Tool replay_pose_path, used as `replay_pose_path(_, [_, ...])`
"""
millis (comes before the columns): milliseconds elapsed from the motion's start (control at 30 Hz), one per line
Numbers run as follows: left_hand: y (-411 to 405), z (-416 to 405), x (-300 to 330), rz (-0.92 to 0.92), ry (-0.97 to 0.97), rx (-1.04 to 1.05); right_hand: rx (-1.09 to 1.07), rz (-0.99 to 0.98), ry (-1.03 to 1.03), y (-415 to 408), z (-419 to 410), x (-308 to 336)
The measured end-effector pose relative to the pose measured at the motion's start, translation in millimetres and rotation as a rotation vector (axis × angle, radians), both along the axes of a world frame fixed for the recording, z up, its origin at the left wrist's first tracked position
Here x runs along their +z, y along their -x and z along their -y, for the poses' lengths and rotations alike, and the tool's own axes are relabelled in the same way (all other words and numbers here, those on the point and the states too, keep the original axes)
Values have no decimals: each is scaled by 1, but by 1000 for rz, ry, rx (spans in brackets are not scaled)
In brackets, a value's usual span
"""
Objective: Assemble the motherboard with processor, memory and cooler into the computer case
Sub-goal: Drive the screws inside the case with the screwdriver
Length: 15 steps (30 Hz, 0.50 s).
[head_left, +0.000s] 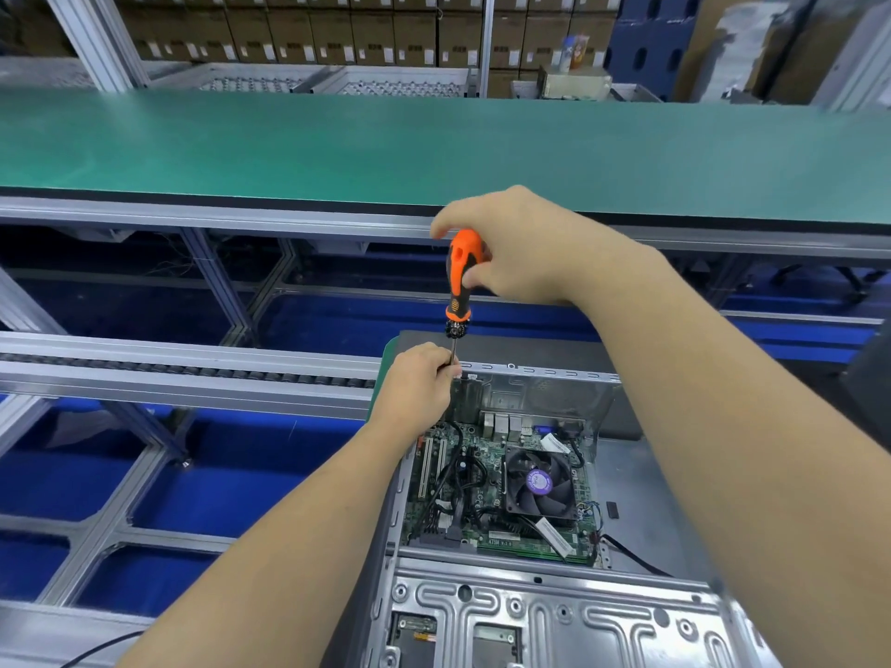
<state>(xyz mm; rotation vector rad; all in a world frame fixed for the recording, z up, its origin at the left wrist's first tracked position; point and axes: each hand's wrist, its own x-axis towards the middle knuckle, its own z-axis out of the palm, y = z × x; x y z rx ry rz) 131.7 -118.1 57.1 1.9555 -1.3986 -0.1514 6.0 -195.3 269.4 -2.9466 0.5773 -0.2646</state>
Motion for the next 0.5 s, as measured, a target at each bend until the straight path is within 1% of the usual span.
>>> replay_pose_path(67, [0, 0, 0, 0, 5, 1, -36, 15, 50, -3, 1, 1])
replay_pose_path(133, [0, 0, 0, -5, 1, 1, -102, -29, 100, -6, -1, 1])
replay_pose_path(167, [0, 0, -1, -5, -3, 1, -110, -33, 91, -6, 1, 1])
replay_pose_path(267, [0, 0, 0, 5, -16, -2, -4, -6, 32, -3, 0, 3])
replay_pose_path(333, [0, 0, 1, -2, -25, -11, -22, -26, 81, -4, -1, 4])
replay_pose_path(400, [0, 0, 0, -3, -31, -18, -90, -67, 110, -4, -2, 4])
replay_pose_path(500, [0, 0, 0, -8, -19, 1, -34, -39, 55, -1, -2, 1])
